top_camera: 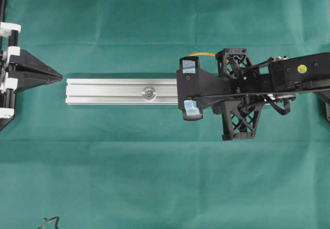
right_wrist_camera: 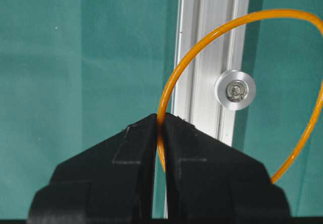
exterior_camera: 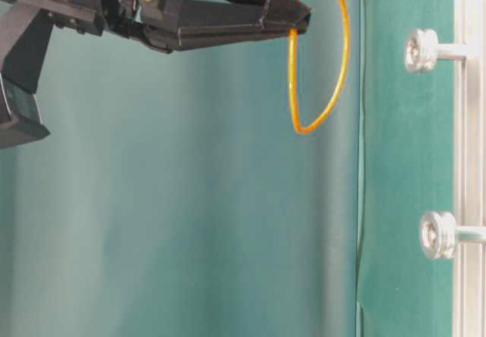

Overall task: Hook the rubber onto the shaft.
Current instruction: 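Lift the ring with the right gripper and carry it left along the rail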

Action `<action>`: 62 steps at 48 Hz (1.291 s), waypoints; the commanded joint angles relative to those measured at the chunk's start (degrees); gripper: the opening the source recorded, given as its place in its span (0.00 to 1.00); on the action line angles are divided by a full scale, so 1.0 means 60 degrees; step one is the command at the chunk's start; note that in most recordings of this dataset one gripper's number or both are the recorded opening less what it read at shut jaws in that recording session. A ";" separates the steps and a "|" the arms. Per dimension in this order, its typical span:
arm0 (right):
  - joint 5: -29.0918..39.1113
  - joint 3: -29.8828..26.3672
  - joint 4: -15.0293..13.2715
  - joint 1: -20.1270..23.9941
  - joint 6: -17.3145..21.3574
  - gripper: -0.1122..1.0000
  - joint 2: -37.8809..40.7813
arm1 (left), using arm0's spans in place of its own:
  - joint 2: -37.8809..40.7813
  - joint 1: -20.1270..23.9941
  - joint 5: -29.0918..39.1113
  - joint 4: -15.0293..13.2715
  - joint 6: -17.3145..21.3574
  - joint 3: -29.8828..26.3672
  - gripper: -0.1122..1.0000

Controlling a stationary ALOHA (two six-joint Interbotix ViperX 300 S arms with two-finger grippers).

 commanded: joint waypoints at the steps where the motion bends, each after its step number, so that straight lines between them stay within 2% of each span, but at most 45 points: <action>1: -0.0029 -0.0176 -0.0015 0.0000 0.0000 0.16 -0.0117 | 0.0073 -0.0015 -0.0044 0.0015 0.0000 -0.0293 0.10; 13: -0.0205 0.0146 -0.0015 0.0000 0.0015 0.16 -0.0103 | 0.0073 -0.0015 -0.0044 0.0015 0.0000 -0.0293 0.10; 34: -0.1450 0.1230 0.0044 0.0000 0.0044 0.16 0.0088 | 0.0073 -0.0088 -0.0044 0.0015 0.0000 -0.0293 0.10; 62: -0.1523 0.1245 0.0059 0.0044 0.0044 0.16 0.0117 | 0.0073 -0.0103 -0.0044 0.0015 0.0000 -0.0293 0.10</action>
